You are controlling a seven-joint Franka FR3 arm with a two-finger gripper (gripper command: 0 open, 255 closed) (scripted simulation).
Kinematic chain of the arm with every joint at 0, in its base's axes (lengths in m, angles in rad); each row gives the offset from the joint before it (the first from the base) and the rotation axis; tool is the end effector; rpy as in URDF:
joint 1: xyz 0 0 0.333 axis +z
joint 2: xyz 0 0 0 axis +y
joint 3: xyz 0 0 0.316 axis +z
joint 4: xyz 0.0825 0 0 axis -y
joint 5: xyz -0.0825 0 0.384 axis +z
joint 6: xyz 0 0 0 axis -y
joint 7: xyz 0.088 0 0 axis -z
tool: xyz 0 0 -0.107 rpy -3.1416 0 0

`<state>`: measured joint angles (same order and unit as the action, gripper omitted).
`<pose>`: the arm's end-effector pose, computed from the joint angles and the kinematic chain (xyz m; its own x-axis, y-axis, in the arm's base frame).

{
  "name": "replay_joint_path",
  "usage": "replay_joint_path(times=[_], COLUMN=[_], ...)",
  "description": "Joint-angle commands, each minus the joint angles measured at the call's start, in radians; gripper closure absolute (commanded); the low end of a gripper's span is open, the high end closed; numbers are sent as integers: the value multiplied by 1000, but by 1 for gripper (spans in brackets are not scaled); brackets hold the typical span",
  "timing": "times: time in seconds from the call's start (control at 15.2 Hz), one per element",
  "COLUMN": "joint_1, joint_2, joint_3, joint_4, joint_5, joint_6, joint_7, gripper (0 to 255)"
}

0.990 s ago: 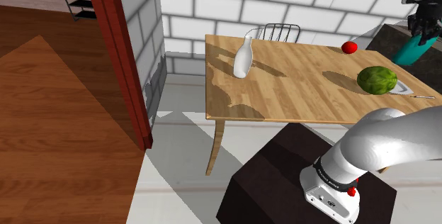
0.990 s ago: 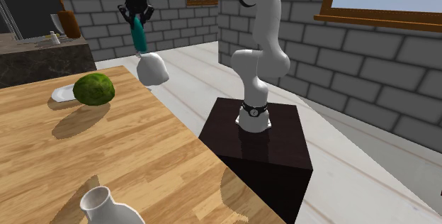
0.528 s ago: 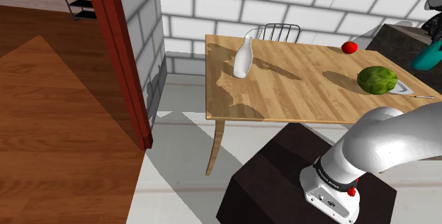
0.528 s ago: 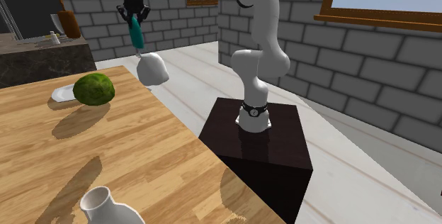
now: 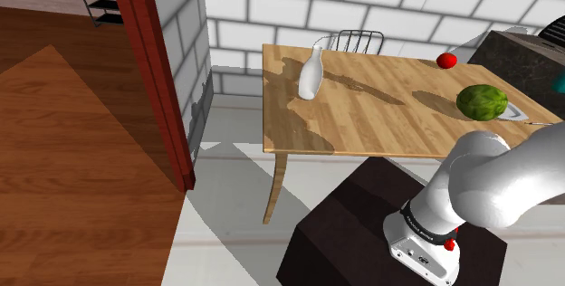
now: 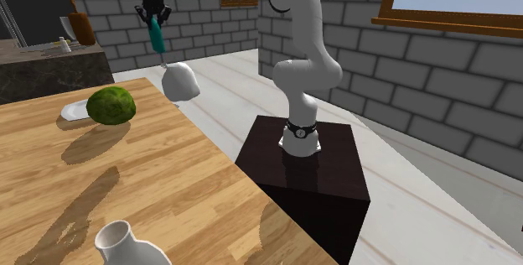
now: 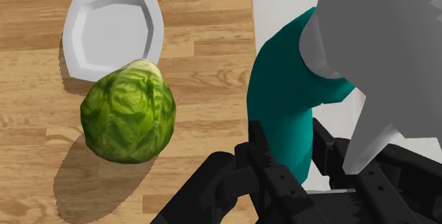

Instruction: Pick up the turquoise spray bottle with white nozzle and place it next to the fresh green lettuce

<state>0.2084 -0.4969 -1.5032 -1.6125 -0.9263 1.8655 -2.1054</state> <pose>-0.0523 -0.6097 0.6140 0.5516 0.6739 -0.4915 0.7776 -0.6286 0.0107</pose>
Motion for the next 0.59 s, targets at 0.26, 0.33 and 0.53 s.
replay_joint_path(times=[0.26,0.33,0.53], joint_1=[124,118,104], joint_2=[-52,-53,-58], joint_3=[-137,-137,-140], joint_4=[82,68,28], joint_5=[-43,-47,-59], joint_6=[12,22,53], joint_7=[-36,-29,-9], gripper=[255,255,255])
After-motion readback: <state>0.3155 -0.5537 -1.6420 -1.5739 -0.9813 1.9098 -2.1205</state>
